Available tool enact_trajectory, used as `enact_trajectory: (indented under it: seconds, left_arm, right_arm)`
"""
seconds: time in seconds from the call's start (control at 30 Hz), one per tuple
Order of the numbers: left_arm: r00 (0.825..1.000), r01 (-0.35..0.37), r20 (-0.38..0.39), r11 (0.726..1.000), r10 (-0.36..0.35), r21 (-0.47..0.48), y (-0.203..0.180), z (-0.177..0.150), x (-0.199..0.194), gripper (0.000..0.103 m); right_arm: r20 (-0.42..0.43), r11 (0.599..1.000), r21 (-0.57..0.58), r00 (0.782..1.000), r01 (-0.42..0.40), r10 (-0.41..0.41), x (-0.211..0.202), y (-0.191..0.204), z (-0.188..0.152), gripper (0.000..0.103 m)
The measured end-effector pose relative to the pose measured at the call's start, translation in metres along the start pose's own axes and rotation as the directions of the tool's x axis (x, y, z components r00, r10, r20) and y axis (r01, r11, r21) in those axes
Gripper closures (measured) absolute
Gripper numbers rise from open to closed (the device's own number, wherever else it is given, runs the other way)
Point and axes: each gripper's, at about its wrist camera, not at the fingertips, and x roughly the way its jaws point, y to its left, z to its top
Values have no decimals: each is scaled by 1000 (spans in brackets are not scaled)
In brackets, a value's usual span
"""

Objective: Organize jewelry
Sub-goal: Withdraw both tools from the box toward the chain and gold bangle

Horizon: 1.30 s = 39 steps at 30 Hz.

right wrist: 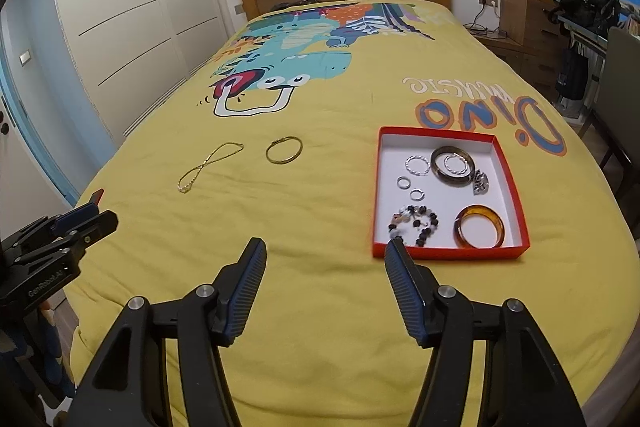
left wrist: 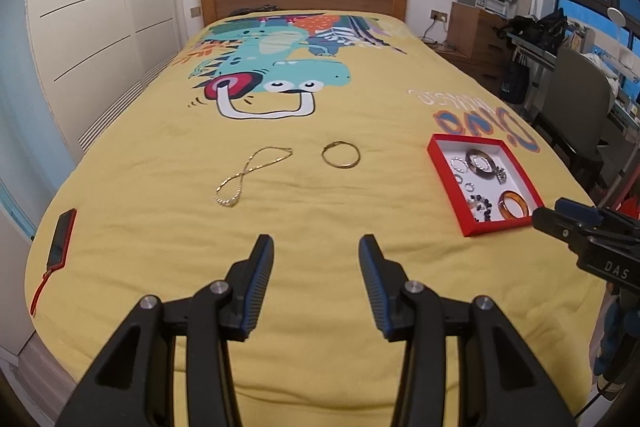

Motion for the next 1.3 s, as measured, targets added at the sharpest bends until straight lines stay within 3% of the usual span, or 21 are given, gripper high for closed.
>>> enact_trajectory:
  seconds: [0.4, 0.53, 1.3]
  left_arm:
    - [997, -59, -45, 998, 58, -9, 18, -9, 15, 60]
    - [996, -67, -66, 997, 66, -23, 24, -9, 28, 53]
    - [975, -100, -206, 992, 83, -72, 60, -13, 115, 53]
  right_arm:
    - [-38, 1000, -13, 999, -17, 16, 22, 18, -7, 42]
    - [-50, 1000, -16, 998, -23, 22, 33, 22, -4, 42]
    - [-159, 995, -32, 983, -96, 90, 122, 35, 11, 42]
